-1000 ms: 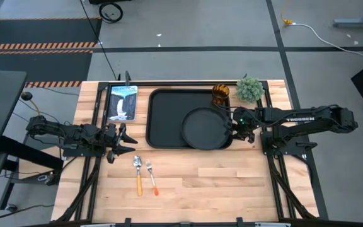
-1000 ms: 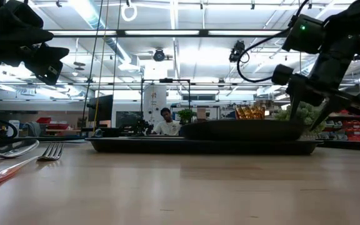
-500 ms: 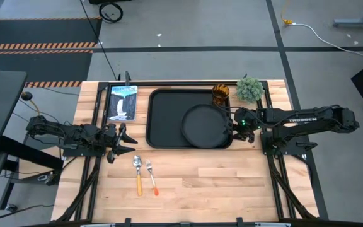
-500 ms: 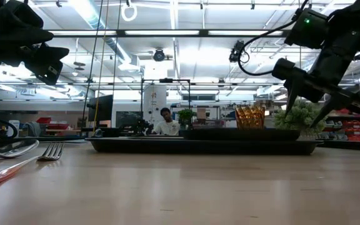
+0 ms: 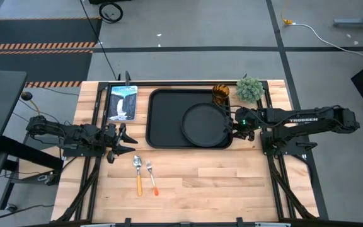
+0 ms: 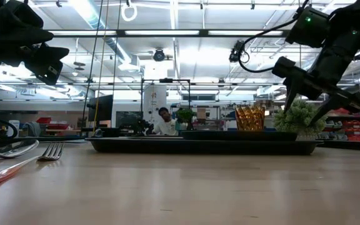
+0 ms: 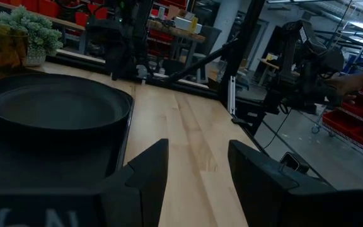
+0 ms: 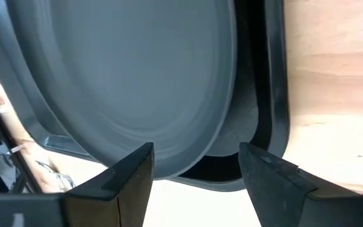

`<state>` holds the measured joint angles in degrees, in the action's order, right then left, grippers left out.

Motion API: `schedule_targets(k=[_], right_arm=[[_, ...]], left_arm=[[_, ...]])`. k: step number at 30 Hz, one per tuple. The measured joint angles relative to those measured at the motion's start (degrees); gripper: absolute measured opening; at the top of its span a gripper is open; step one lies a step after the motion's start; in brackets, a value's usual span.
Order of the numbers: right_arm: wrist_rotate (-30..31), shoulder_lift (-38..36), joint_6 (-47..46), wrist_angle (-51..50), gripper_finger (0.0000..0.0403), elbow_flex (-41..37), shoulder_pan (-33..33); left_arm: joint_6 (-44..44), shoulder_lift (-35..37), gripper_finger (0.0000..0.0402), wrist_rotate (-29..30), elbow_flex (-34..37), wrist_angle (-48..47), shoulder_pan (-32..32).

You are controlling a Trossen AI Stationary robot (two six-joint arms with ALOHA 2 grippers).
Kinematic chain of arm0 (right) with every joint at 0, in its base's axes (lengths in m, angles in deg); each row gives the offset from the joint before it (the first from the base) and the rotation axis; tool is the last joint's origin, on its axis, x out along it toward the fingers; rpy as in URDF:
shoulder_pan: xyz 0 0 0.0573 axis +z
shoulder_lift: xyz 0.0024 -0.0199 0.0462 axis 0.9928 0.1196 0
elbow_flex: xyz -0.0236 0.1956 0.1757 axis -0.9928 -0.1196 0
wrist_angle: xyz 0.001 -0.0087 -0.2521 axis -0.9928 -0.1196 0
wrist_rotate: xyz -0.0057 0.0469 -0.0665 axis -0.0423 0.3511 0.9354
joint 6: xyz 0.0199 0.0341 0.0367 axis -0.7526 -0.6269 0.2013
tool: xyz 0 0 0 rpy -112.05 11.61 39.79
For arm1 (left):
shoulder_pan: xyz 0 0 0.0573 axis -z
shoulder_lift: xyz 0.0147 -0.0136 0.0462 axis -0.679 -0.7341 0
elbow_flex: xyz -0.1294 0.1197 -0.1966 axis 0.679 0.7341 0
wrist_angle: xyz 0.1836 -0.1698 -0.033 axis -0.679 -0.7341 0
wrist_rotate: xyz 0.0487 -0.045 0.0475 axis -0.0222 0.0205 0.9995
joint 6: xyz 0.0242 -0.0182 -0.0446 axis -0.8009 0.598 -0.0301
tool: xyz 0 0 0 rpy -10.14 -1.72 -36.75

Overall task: Pick and place plate/cup/fork/spoon on tray
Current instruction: Put the orange fork on the black serving tray to the left of the black plate

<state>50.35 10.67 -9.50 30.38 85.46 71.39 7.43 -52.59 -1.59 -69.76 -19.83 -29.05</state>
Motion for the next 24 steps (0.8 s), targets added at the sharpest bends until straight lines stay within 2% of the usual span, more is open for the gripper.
schedule_targets(k=[7, 12, 15, 20, 24], right_arm=[[2.52, -3.37, 0.86, -2.43, 0.0237, 0.26, 0.00], [7.59, -4.52, 4.66, -14.90, 0.0237, 6.82, 0.00], [10.41, -4.45, 7.77, -18.19, 0.0237, 11.16, 0.00], [18.05, -2.25, 13.58, -16.17, 0.0237, 16.55, 2.14], [23.22, 2.87, 19.90, -8.40, 0.0237, 18.36, 6.06]], left_arm=[[0.00, 0.00, 0.0174, 0.00, -0.01, -0.01, 0.01], [0.01, 0.00, 0.0174, 0.01, 0.00, 0.00, 0.01], [-0.02, 0.00, 0.0174, 0.30, -0.01, 0.09, -0.01], [-0.02, 0.00, 0.0174, 1.49, -0.01, 0.05, -0.01], [-0.04, 0.00, 0.0174, 1.53, -0.01, 0.05, -0.01]])
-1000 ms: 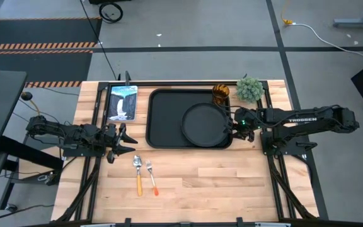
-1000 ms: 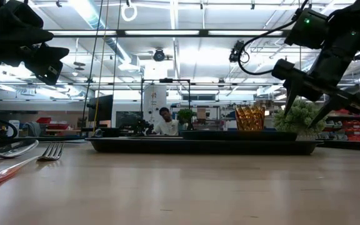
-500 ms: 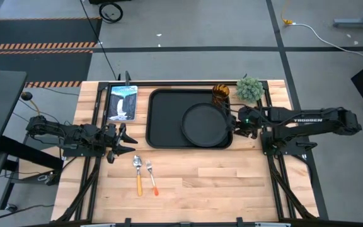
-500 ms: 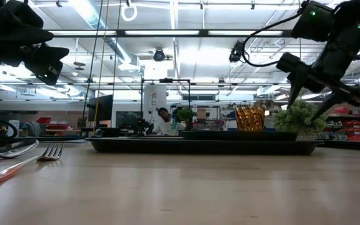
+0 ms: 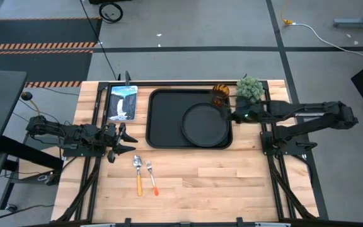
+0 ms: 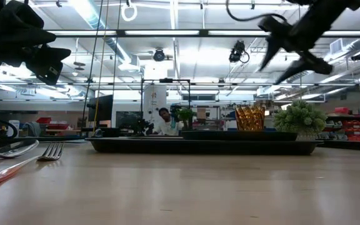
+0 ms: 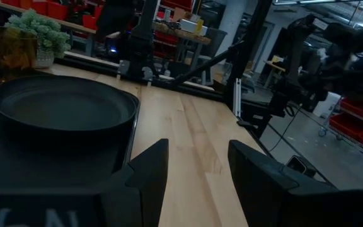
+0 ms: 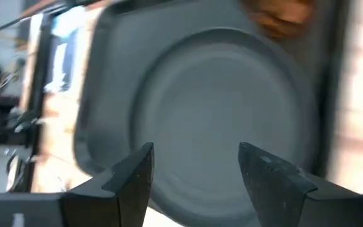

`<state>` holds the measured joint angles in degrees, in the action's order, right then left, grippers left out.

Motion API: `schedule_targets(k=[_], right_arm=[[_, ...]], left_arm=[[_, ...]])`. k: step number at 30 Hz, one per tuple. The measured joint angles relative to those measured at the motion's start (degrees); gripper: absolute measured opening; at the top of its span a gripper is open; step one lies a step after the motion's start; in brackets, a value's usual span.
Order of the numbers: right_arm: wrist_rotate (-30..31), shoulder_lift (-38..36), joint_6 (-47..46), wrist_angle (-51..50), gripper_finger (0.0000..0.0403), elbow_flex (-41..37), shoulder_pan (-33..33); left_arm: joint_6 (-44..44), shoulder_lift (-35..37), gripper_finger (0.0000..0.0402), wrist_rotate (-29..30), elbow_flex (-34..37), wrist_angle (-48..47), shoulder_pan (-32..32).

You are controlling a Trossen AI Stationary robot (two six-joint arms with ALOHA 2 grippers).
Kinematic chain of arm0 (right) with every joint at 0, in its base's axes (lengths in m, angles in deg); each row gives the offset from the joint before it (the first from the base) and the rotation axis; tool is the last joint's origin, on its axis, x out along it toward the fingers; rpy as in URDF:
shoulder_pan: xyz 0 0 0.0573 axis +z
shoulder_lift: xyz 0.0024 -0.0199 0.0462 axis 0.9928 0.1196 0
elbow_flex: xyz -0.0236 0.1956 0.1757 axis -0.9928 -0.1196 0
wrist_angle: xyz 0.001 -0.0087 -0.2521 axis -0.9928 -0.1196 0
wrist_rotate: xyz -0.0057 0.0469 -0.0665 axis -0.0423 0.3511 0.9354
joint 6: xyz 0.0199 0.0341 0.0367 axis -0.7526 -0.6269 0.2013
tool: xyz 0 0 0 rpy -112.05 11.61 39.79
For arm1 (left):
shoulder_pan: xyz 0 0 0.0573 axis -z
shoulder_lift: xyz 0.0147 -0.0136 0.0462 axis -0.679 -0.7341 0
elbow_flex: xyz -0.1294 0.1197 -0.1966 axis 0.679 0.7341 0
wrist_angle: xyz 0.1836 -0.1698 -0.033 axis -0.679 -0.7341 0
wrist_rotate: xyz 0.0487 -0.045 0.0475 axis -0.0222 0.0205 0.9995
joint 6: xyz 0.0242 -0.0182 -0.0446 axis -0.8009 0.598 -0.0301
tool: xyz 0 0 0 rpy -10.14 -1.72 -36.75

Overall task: Pick and place plate/cup/fork/spoon on tray
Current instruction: Put the orange fork on the black serving tray to the left of the black plate

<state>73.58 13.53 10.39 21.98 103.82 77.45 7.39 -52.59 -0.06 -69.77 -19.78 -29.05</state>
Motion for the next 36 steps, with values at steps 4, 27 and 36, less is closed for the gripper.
schedule_targets(k=[4, 27, 36], right_arm=[[1.80, 7.52, 6.23, 9.92, 0.0237, 1.51, 3.56], [11.66, 48.35, 41.78, 2.85, 0.0231, 32.18, 17.26], [13.76, 56.79, 46.73, -2.54, 0.0231, 40.49, 17.13]], left_arm=[[0.00, 0.00, 0.0174, 0.00, 0.02, 0.00, -0.02], [0.04, -0.02, 0.0174, 0.13, 0.00, 0.23, -0.04], [-1.60, -0.02, 0.0174, 3.43, 0.00, 0.76, -0.04]])
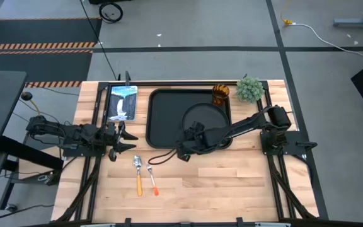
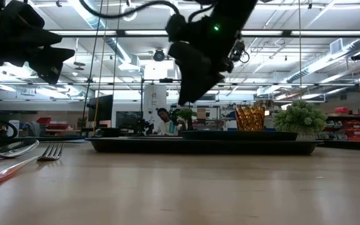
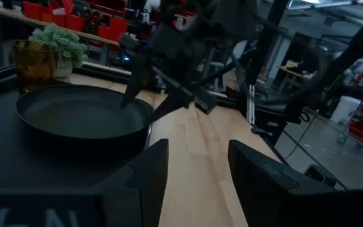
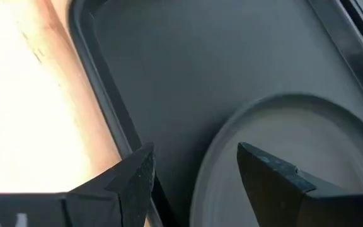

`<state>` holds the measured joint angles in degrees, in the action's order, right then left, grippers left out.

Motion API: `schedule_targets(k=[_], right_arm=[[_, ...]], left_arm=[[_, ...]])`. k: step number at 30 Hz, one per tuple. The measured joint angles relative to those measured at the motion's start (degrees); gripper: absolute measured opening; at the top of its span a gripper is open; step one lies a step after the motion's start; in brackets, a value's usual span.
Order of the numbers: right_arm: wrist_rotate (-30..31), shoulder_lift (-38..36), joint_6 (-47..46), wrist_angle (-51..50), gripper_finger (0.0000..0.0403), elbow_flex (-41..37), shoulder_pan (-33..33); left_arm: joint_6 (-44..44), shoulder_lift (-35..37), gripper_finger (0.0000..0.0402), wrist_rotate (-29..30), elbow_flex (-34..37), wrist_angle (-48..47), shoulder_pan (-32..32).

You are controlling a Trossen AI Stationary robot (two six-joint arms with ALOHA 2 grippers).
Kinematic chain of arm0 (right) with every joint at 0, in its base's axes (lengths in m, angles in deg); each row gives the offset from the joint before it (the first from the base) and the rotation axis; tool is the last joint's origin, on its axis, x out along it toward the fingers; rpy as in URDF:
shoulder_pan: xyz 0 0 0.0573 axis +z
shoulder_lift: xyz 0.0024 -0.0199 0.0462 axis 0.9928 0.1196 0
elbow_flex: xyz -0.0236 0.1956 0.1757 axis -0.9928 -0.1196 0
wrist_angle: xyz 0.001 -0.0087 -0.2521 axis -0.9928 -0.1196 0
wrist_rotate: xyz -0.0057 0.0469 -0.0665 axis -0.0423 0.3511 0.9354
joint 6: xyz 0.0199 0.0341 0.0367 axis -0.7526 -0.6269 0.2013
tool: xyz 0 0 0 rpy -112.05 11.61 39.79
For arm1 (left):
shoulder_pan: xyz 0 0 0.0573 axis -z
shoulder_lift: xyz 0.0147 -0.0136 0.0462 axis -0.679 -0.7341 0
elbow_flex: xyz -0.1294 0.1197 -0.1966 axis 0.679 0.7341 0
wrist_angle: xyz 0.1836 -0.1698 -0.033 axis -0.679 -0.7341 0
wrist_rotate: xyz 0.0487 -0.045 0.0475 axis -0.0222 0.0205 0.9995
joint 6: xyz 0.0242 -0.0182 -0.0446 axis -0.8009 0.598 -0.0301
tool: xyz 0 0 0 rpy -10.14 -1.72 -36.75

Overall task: Pick and place plate/cup/fork/spoon on tray
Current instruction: Put the orange fork on the black serving tray to the left of the black plate

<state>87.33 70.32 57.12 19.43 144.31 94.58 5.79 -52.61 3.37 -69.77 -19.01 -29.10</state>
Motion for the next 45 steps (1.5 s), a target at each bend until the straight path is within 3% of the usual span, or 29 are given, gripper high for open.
schedule_targets(k=[7, 12, 14, 19, 23, 28, 33, 37, 45], right_arm=[[-2.90, 0.25, 5.15, 5.60, 0.0231, 2.60, 0.02], [-10.66, 0.07, 6.53, 7.83, 0.0231, 2.68, -0.37], [-10.00, -0.22, 6.08, 3.92, 0.0229, 2.68, -0.98], [-0.95, -2.61, 10.54, -0.69, 0.0218, 2.40, -3.16], [1.32, -5.09, 20.78, 6.76, 0.0209, -0.89, -5.69], [1.27, -8.49, 34.51, 24.35, 0.0204, -7.99, -11.13], [-2.57, -9.65, 44.33, 40.20, 0.0204, -14.16, -14.74], [-4.02, -9.72, 49.34, 45.49, 0.0203, -16.17, -15.89], [-8.83, -9.74, 50.57, 43.23, 0.0203, -16.22, -16.80]], left_arm=[[-0.31, 0.00, 0.0174, 0.00, 0.01, -0.03, 0.04], [3.54, -0.41, 0.0174, -0.27, 0.02, 0.07, 0.04], [4.71, -1.38, 0.0173, 0.31, 0.02, 0.03, 0.07], [7.72, -5.97, 0.0171, 4.60, -0.23, -0.02, 0.06], [11.60, -11.40, 0.0171, 5.88, -2.03, -1.87, 0.05], [19.93, -18.88, 0.0171, 7.04, -4.94, -6.70, 0.07], [28.79, -26.21, 0.0171, 7.50, -7.23, -8.10, 1.18], [35.61, -31.99, 0.0171, 11.23, -8.65, -8.14, 4.84], [48.84, -44.67, 0.0171, 25.59, -13.14, -8.04, 15.62]])
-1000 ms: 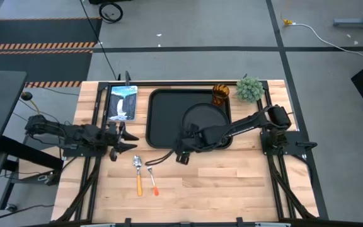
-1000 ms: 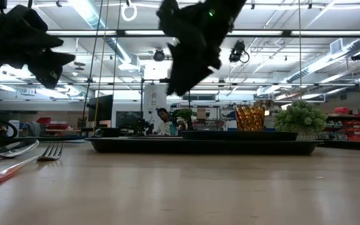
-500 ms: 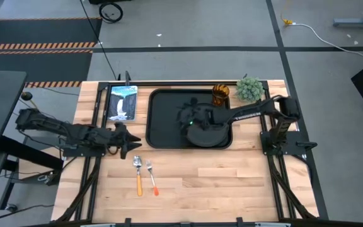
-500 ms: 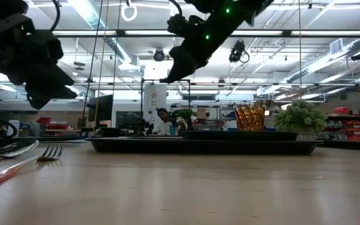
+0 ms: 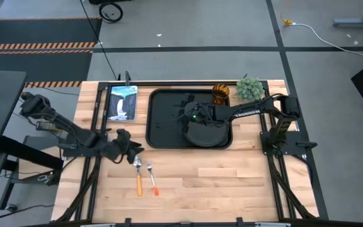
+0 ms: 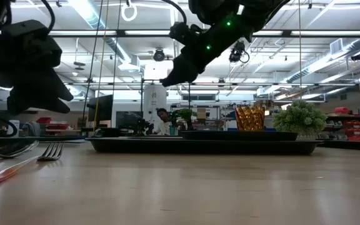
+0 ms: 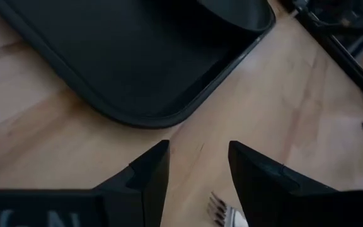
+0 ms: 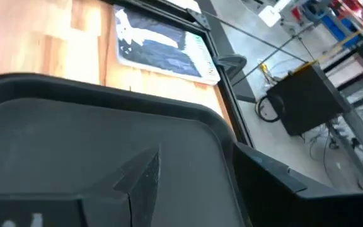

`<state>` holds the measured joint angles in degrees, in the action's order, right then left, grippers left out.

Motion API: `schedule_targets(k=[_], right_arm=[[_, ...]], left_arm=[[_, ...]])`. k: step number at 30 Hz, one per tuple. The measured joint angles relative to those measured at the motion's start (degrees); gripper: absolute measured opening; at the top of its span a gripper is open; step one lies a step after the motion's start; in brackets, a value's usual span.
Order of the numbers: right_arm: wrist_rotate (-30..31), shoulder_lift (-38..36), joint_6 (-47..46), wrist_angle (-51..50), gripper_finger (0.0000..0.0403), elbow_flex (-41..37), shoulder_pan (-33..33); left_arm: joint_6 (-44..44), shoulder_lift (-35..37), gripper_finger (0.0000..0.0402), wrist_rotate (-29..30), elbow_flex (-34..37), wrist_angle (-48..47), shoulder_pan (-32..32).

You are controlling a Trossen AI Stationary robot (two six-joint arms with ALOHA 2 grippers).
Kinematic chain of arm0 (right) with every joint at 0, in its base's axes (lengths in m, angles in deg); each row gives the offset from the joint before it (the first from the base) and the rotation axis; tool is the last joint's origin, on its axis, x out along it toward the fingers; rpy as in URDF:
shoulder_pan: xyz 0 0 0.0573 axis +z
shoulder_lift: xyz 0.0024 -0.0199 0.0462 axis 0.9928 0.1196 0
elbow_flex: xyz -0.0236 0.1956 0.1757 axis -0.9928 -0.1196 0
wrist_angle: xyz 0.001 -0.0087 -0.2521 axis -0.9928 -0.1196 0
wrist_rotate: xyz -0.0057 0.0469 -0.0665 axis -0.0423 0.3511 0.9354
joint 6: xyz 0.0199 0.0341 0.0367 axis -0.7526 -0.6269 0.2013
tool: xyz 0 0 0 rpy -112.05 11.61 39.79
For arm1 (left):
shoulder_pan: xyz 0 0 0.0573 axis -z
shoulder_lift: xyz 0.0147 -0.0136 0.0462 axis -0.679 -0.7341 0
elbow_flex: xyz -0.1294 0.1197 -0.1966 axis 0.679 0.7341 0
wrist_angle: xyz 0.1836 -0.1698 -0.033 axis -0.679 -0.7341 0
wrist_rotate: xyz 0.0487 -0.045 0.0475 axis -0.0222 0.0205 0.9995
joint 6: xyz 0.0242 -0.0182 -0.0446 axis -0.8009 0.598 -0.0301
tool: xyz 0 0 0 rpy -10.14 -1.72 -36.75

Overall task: Pick and place plate/cup/fork/spoon on tray
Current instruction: Put the orange fork on the black serving tray to the left of the black plate

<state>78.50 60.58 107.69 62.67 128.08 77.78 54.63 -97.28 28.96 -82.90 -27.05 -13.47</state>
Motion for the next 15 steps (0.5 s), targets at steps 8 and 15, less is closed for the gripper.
schedule_targets(k=[8, 15], right_arm=[[-0.73, 0.00, 7.63, -1.01, 0.0203, 0.00, 0.02], [-1.48, -1.63, 11.78, -5.22, 0.0203, -0.02, 0.01]], left_arm=[[12.65, -14.43, 0.0171, 6.93, -7.53, -0.33, 5.88], [23.99, -27.01, 0.0171, 4.74, -17.76, -8.03, 6.41]])
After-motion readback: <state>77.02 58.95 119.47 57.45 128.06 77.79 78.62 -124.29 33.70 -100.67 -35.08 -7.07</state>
